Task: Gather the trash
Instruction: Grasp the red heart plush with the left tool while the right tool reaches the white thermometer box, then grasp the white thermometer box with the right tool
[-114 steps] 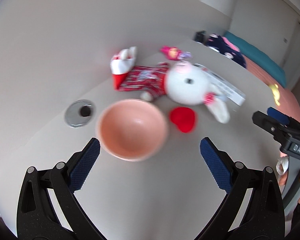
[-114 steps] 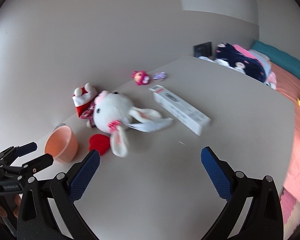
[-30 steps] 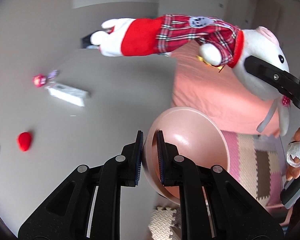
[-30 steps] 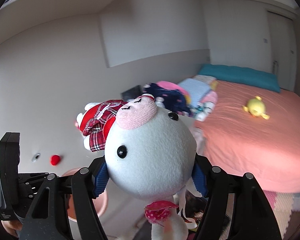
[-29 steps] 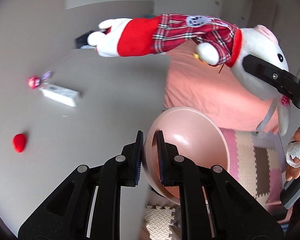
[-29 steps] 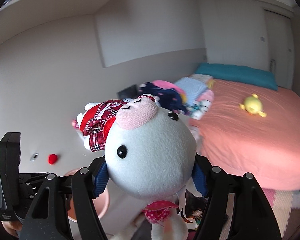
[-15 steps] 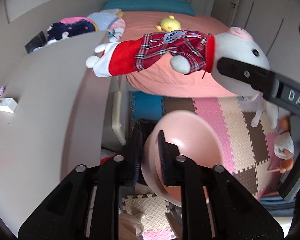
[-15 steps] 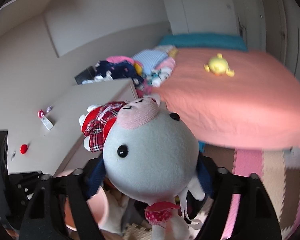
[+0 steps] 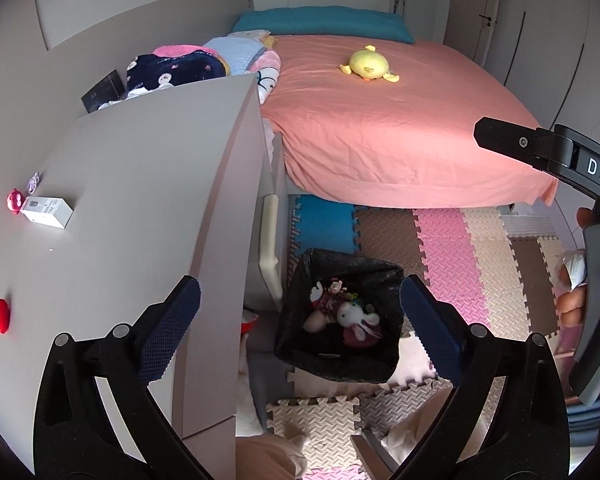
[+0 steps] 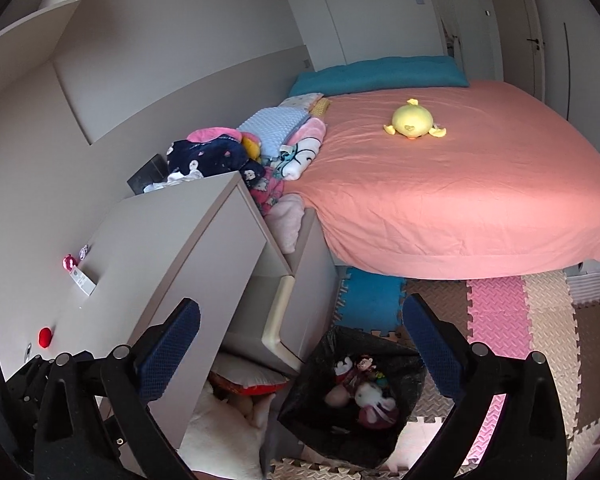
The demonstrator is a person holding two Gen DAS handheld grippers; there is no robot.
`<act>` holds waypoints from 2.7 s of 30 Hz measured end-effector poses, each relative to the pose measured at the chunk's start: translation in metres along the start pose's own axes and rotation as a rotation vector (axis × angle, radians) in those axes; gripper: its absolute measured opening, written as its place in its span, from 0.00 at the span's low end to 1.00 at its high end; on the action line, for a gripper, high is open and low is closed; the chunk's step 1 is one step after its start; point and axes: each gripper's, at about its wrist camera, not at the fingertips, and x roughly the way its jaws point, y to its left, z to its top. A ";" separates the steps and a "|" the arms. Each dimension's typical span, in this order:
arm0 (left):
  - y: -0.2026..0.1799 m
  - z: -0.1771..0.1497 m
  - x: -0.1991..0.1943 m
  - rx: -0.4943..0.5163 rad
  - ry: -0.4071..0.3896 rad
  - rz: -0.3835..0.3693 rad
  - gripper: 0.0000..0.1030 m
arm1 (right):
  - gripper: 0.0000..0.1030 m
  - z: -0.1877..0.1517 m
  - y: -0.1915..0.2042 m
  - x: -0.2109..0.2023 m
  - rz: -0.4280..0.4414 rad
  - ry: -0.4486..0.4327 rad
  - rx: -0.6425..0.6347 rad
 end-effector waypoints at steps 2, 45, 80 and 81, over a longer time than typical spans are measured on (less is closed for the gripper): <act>0.000 -0.003 -0.004 -0.001 0.000 0.000 0.94 | 0.98 0.000 0.005 -0.001 0.003 -0.002 -0.007; 0.314 -0.095 -0.050 -0.550 -0.036 0.375 0.94 | 0.98 -0.037 0.290 0.084 0.321 0.119 -0.400; 0.354 -0.102 -0.016 -0.561 -0.021 0.395 0.48 | 0.38 -0.040 0.432 0.227 0.242 0.268 -0.712; 0.354 -0.101 -0.016 -0.559 -0.019 0.396 0.48 | 0.30 -0.040 0.430 0.228 0.253 0.287 -0.711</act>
